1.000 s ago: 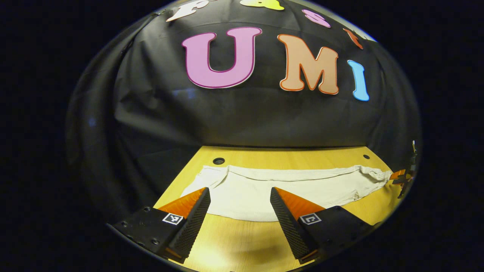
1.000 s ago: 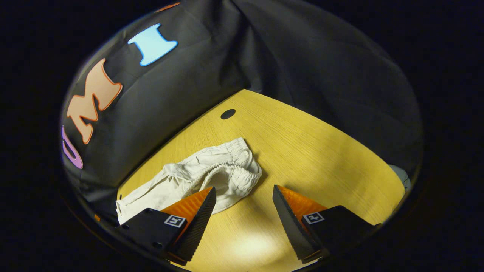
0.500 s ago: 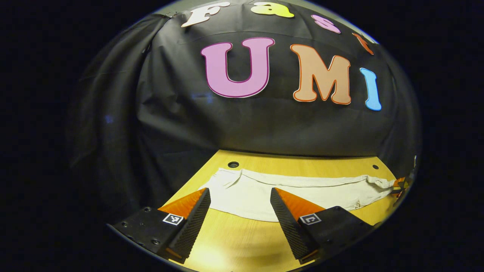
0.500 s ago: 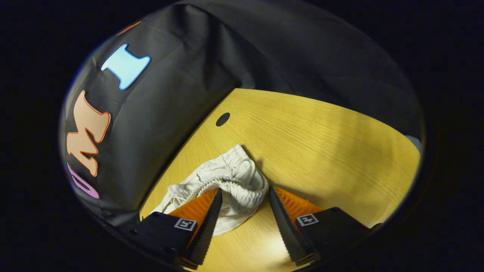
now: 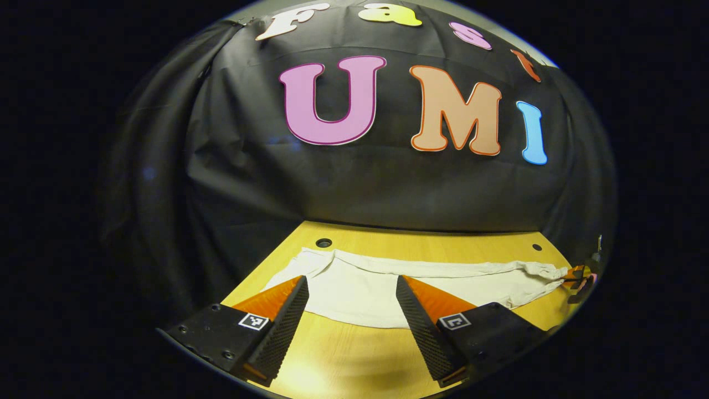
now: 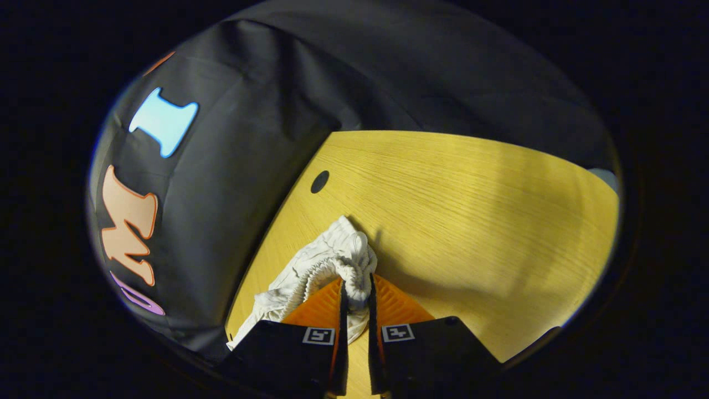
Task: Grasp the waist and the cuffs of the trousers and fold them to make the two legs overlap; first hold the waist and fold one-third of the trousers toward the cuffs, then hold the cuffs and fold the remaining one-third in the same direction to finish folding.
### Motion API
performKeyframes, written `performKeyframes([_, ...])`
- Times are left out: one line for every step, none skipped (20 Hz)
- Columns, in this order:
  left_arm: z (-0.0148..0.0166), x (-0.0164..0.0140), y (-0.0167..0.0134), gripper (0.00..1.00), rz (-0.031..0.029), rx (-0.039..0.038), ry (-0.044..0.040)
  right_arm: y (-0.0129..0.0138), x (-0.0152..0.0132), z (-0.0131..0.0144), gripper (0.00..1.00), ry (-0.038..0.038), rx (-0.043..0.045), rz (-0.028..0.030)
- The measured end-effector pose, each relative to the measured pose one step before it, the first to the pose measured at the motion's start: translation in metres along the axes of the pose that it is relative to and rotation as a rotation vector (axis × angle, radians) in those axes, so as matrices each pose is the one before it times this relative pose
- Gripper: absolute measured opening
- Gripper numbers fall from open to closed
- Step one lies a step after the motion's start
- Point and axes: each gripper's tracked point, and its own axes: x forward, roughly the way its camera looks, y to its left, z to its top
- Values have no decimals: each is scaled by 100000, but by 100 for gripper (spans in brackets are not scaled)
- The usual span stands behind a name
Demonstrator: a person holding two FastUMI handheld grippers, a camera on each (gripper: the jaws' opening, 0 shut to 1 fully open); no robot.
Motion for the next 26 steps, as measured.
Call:
performKeyframes([-9, 199, -184, 95, -1414, 36, 39, 698, -475, 270, 17, -1345, -303, 1433])
performKeyframes([35, 97, -212, 95, -1586, -13, -143, 916, -365, 361, 12, -1487, 26, 1050])
performKeyframes([11, 284, -66, 95, -1835, -11, -92, 1256, -591, 298, 17, -1745, -73, 1141])
performKeyframes([-58, 274, -41, 95, -2030, -97, 36, 1232, -433, 257, 17, -1785, -200, 1477])
performKeyframes([-42, 327, 52, 95, -2275, -155, 245, 1147, -805, 44, 17, -1657, -542, 1894])
performKeyframes([-141, 324, 82, 95, -2450, -235, 392, 1477, -854, 96, 17, -1798, -947, 1729])
performKeyframes([-120, 339, 234, 95, -2262, -381, 691, 1578, -738, -4, 17, -2083, -1226, 1315])
performKeyframes([-168, 259, 357, 95, -2269, -419, 658, 1445, -889, -26, 17, -1836, -1533, 1363])
performKeyframes([23, 167, 631, 95, -1351, -528, 645, 1778, -638, -155, 17, -1474, -1783, 1233])
performKeyframes([75, 173, 765, 95, -960, -117, 451, 1711, -646, -225, 17, -1253, -1936, 1339])
performKeyframes([357, 91, 773, 95, -1032, 43, -547, 2067, -403, -344, 11, -1072, -2093, 1299])
performKeyframes([332, 280, 660, 95, -1694, 232, -504, 2155, -221, -252, 17, -1318, -1599, 875])
performKeyframes([340, 252, 662, 95, -1521, 312, -284, 2223, -49, -821, 12, -313, -1276, 2326])
performKeyframes([58, 182, 855, 94, -1168, 657, 40, 2187, 69, -840, 12, -126, -1476, 2294])
performKeyframes([197, 150, 867, 95, -927, 775, 4, 2177, 32, -1061, 12, 365, -2561, 2074])
performKeyframes([86, 89, 775, 95, -805, 735, -14, 2358, 121, -1057, 12, 607, -3571, 1957])
performKeyframes([43, 121, 664, 95, -932, 365, 89, 2356, 177, -1160, 12, 661, -3754, 2227])
performKeyframes([-101, 222, 601, 95, -921, -11, 89, 2396, 226, -1198, 12, 1127, -3268, 2688])
performKeyframes([-81, 49, 552, 95, -806, -395, 147, 2498, 309, -1292, 12, 1312, -2735, 2760])
performKeyframes([-143, 91, 579, 95, -485, -801, 100, 2373, 674, -1683, 12, 1527, -3476, 3200])
performKeyframes([-136, 113, 558, 95, -234, -1169, 61, 2162, 826, -1569, 12, 1693, -4761, 2821])
performKeyframes([-210, 103, 465, 95, -50, -1351, 79, 1262, 1108, -1665, 12, 2762, -5121, 2050])
performKeyframes([-260, -45, 435, 95, -198, -1516, 393, 1575, 1580, -1931, 12, 3462, -4483, 1446])
performKeyframes([-298, 58, 535, 95, -140, -1611, 212, 1340, 1319, -1503, 12, 3340, -4034, 1459])
performKeyframes([-254, 52, 452, 95, -128, -1537, 188, 1089, 1218, -1367, 12, 2949, -4006, 865])
performKeyframes([-309, -122, 511, 95, 425, -1265, 406, 172, 727, -794, 12, 2946, -3895, 883])
